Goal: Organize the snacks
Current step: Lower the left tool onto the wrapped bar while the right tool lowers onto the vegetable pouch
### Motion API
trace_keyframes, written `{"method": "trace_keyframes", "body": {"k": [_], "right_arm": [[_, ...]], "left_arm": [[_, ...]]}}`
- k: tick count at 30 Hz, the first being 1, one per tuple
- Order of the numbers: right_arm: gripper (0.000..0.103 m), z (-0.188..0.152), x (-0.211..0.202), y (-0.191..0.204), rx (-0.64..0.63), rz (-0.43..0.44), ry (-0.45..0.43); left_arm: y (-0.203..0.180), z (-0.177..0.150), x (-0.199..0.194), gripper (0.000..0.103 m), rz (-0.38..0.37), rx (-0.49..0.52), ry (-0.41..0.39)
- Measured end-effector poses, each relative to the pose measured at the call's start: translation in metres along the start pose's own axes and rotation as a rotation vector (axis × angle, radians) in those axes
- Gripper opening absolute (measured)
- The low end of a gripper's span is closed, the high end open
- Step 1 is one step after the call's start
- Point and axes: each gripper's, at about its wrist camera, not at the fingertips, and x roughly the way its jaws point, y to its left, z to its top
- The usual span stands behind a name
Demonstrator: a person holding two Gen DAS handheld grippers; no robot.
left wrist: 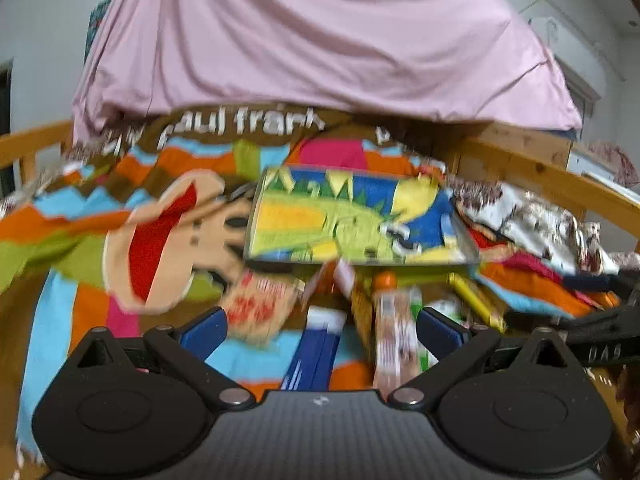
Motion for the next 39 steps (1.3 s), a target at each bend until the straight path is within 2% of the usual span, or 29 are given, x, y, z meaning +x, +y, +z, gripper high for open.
{"method": "trace_keyframes", "body": {"k": [3,7,12,17,20,25,29,32,34,39], "right_arm": [[0.102,-0.002,0.002,0.002,0.009,0.024,0.036],[0.102,-0.008,0.003,0.015,-0.046,0.056,0.074],[0.102,-0.012,0.001,0.026,-0.099,0.140,0.094],[0.096,-0.014,0.013,0.027,-0.087,0.214,0.154],[0.093,-0.015,0.024,0.026,-0.047,0.272,0.224],[0.092,-0.014,0.025,0.025,-0.047,0.269,0.215],[0.091,-0.015,0.032,0.023,-0.037,0.214,0.231],[0.085,-0.015,0.040,0.018,-0.022,0.147,0.220],[0.079,-0.014,0.046,0.014,-0.008,0.104,0.214],[0.068,-0.017,0.061,0.008,0.015,0.028,0.213]], "left_arm": [[-0.008,0.008,0.012,0.103,-0.046,0.027,-0.025],[-0.028,0.013,0.036,0.103,-0.126,0.088,0.000],[-0.041,0.011,0.061,0.103,-0.240,0.141,0.099],[-0.033,0.012,0.082,0.102,-0.339,0.086,0.194],[-0.032,0.013,0.093,0.102,-0.365,0.078,0.222],[-0.029,0.015,0.112,0.096,-0.381,0.053,0.281],[-0.026,0.015,0.120,0.094,-0.381,0.017,0.315],[-0.026,0.015,0.125,0.087,-0.348,0.002,0.345],[-0.026,0.014,0.130,0.078,-0.334,-0.008,0.370],[-0.028,0.013,0.141,0.068,-0.284,-0.013,0.409]]}}
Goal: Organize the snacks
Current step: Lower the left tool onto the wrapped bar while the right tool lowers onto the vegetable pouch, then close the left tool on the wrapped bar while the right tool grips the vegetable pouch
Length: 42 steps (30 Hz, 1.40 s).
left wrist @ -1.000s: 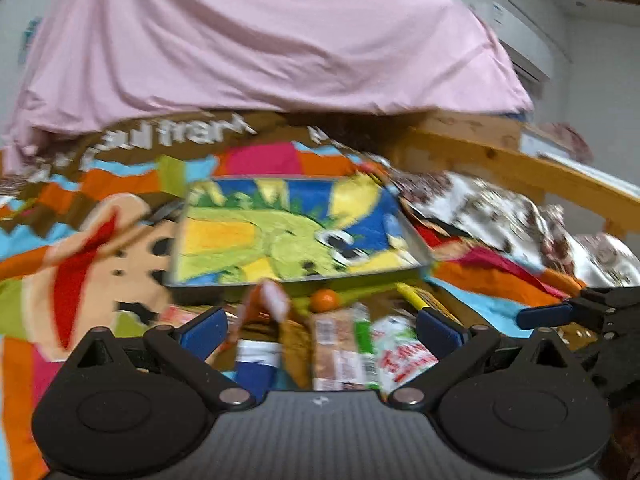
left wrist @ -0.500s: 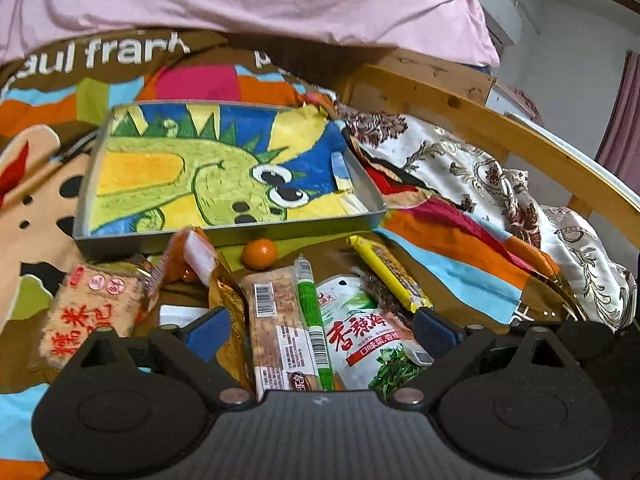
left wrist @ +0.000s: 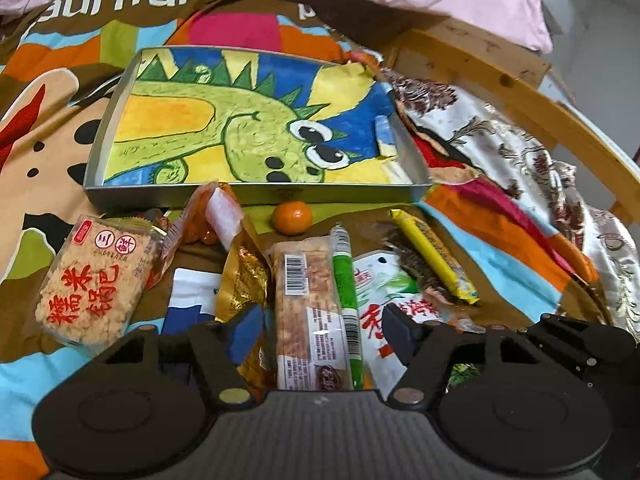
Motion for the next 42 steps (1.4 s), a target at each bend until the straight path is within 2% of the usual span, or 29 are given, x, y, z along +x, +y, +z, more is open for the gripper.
{"method": "trace_keyframes", "body": {"k": [4,6,8,12,21,25,31,34,39,42], "right_arm": [[0.069,0.000,0.006,0.005,-0.017,-0.025,-0.027],[0.073,0.000,0.010,0.011,-0.052,-0.054,-0.037],[0.073,-0.001,0.013,0.015,-0.076,-0.074,-0.041],[0.066,-0.002,0.010,0.019,-0.093,-0.081,-0.045],[0.049,-0.007,-0.003,0.036,-0.199,-0.100,-0.080],[0.048,-0.011,-0.009,0.045,-0.263,-0.123,-0.109],[0.047,-0.015,-0.016,0.055,-0.351,-0.169,-0.161],[0.046,-0.017,-0.017,0.060,-0.396,-0.195,-0.182],[0.046,-0.023,-0.028,0.072,-0.502,-0.237,-0.277],[0.046,-0.024,-0.026,0.076,-0.539,-0.234,-0.278]], "left_arm": [[-0.001,0.004,0.009,0.052,0.037,-0.014,0.038],[-0.002,0.003,0.014,0.048,0.068,-0.024,0.063],[-0.002,0.001,0.017,0.048,0.077,-0.042,0.075],[-0.002,-0.002,0.015,0.042,0.084,-0.061,0.070],[-0.007,-0.008,-0.004,0.042,0.124,-0.045,0.075],[-0.001,-0.011,-0.015,0.042,0.137,-0.077,0.076],[0.012,-0.012,-0.036,0.042,0.095,-0.181,0.026],[0.012,-0.010,-0.045,0.042,0.102,-0.183,0.001],[0.004,-0.003,-0.058,0.042,0.110,-0.177,-0.038],[0.000,0.002,-0.064,0.042,0.103,-0.176,-0.064]]}}
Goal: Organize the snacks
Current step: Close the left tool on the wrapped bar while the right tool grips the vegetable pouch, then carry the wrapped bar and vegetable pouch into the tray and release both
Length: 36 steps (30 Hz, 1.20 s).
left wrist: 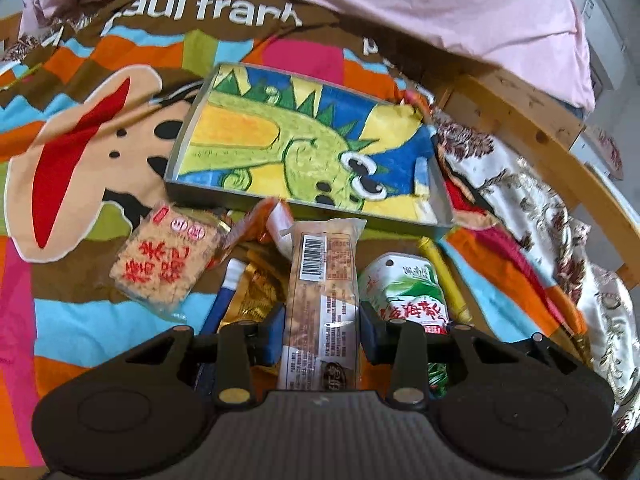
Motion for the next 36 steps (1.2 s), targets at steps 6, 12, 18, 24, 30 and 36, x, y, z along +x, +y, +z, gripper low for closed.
{"method": "trace_keyframes", "body": {"k": [6,12,18,24,30,36], "right_arm": [[0.046,0.005,-0.006,-0.002,-0.049,-0.048,-0.086],[0.046,0.020,0.011,-0.032,0.004,-0.074,-0.179],[0.046,0.033,0.053,-0.072,0.111,-0.145,-0.247],[0.046,0.033,0.107,-0.103,0.177,-0.185,-0.271],[0.046,0.021,0.156,-0.136,0.357,-0.181,-0.197],[0.046,0.016,0.183,-0.156,0.451,-0.147,-0.148]], "left_arm": [[-0.004,0.003,-0.008,0.042,0.008,0.010,-0.015],[-0.001,0.018,-0.010,0.042,0.023,-0.008,-0.064],[-0.001,0.058,0.005,0.042,0.060,-0.034,-0.154],[-0.014,0.104,0.046,0.042,0.094,-0.010,-0.230],[-0.028,0.136,0.104,0.042,0.088,0.018,-0.250],[-0.036,0.140,0.158,0.042,0.114,0.051,-0.220]]}}
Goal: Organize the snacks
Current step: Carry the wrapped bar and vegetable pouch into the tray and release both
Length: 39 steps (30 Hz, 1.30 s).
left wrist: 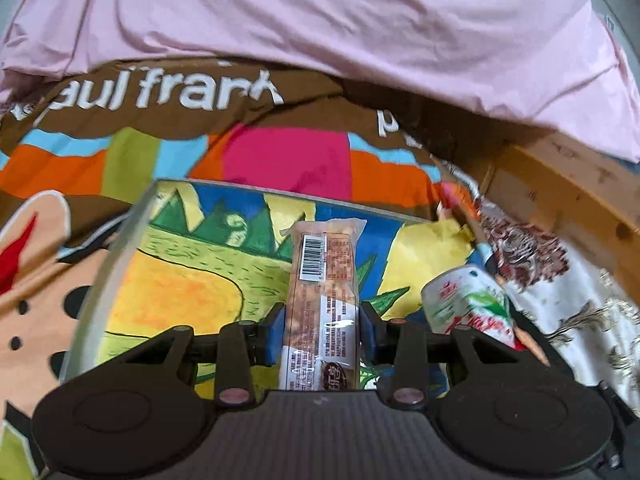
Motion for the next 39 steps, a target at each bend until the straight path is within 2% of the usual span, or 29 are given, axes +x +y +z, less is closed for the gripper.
{"method": "trace_keyframes", "body": {"k": [7,12,18,24,26,28,31,36,39], "right_arm": [[0.047,-0.002,0.019,-0.005,0.059,0.017,0.074],[0.049,-0.007,0.022,-0.005,0.074,0.017,0.095],[0.052,-0.012,0.034,-0.005,0.072,0.015,0.160],[0.059,-0.011,0.034,-0.005,0.072,0.011,0.158],[0.064,-0.010,0.032,-0.006,0.076,0.011,0.156],[0.071,-0.008,0.028,-0.007,0.080,0.007,0.157],[0.080,-0.003,0.016,-0.010,0.104,0.014,0.141],[0.095,0.011,-0.020,-0.014,0.134,0.010,0.062],[0.098,0.019,-0.047,-0.019,0.164,0.005,0.008]], "left_arm": [[-0.007,-0.007,0.032,0.042,0.039,0.010,0.028],[-0.013,-0.008,0.042,0.042,0.069,0.041,0.039],[-0.015,-0.011,0.050,0.042,0.085,0.052,0.052],[-0.015,-0.015,0.054,0.042,0.091,0.047,0.069],[-0.014,-0.015,0.053,0.047,0.083,0.037,0.067],[-0.013,-0.014,0.050,0.060,0.075,0.031,0.066],[-0.010,-0.013,0.042,0.072,0.074,0.020,0.053],[-0.002,-0.012,0.016,0.086,0.064,-0.027,0.006],[0.003,-0.013,-0.007,0.095,0.064,-0.046,-0.036]]}}
